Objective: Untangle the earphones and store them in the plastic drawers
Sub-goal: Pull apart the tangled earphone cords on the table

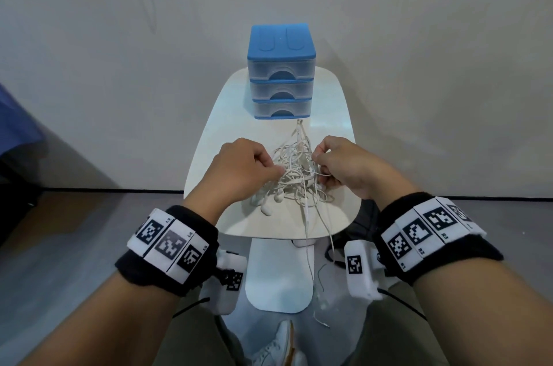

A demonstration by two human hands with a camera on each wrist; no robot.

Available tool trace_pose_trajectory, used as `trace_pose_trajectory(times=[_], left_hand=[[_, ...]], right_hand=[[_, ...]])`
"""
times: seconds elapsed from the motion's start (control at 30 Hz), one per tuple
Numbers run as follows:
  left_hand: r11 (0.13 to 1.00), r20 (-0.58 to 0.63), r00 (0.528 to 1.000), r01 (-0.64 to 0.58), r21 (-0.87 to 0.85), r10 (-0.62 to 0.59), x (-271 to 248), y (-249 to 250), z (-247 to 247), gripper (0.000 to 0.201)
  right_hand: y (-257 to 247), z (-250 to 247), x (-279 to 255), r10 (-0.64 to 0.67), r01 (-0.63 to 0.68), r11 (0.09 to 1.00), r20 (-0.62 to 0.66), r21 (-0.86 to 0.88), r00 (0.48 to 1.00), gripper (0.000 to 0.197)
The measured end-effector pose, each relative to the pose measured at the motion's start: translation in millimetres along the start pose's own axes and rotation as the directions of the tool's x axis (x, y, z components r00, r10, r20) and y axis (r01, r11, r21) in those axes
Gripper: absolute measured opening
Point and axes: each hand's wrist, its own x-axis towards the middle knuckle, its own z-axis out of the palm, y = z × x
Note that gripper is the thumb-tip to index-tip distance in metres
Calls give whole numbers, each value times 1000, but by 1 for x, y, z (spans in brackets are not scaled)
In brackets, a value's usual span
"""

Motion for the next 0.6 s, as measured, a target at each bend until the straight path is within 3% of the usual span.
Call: trace_pose_trajectory(times=[0.17, 0.27, 0.47, 0.6], left_hand=[[996, 66, 997, 42, -82, -36, -6, 0, 10, 31], [968, 132, 989, 93, -233, -63, -9, -3, 14, 20], [931, 86, 996, 53, -362, -23, -17, -14, 18, 21], [845, 43, 999, 37, -533, -16, -26, -16, 21, 20]], right_hand=[[4, 2, -4, -22, 22, 1000, -22, 16, 1000, 12], [7, 4, -5, -33, 34, 999, -41, 21, 999, 11], [10, 11, -16, -87, 101, 985, -99, 141, 991, 11], [12, 19, -35, -238, 272, 926, -154, 263, 959, 16]])
